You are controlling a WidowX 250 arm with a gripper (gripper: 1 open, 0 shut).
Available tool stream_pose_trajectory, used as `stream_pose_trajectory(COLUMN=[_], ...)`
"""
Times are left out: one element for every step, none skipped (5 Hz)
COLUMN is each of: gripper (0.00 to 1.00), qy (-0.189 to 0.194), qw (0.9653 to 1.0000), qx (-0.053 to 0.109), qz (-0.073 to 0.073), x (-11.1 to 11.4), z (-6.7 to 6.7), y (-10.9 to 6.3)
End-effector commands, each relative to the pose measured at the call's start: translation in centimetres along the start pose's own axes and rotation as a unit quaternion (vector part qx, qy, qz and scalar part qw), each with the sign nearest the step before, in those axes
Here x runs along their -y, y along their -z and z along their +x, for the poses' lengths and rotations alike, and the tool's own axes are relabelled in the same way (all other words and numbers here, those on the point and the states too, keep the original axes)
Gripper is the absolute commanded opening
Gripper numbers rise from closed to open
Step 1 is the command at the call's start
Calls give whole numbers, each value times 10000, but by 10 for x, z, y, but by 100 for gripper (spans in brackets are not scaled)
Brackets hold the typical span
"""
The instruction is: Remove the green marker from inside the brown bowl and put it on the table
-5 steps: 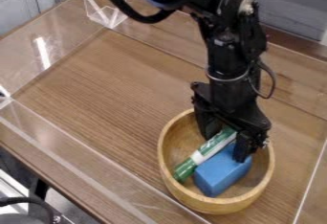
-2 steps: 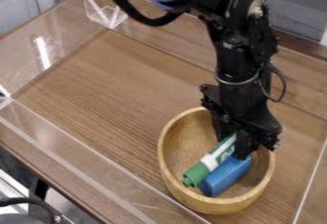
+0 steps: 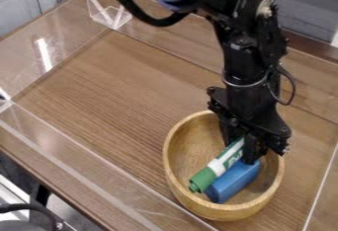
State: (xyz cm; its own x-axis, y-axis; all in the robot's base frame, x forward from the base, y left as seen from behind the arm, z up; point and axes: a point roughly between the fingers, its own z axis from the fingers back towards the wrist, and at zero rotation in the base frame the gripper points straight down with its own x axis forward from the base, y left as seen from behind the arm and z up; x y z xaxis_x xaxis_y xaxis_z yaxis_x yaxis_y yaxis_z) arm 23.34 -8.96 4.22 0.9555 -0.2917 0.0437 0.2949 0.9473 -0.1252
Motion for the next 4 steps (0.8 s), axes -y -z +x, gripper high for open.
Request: stream_pose_trajectory(gripper=[0, 0, 0, 0], qy=[75, 95, 113, 131], qw=[9989, 9987, 9985, 9983], qx=[-452, -485, -517, -550], qz=[86, 95, 105, 115], x=[-6, -6, -6, -6], z=[-16, -17, -18, -19], y=[16, 13, 10, 7])
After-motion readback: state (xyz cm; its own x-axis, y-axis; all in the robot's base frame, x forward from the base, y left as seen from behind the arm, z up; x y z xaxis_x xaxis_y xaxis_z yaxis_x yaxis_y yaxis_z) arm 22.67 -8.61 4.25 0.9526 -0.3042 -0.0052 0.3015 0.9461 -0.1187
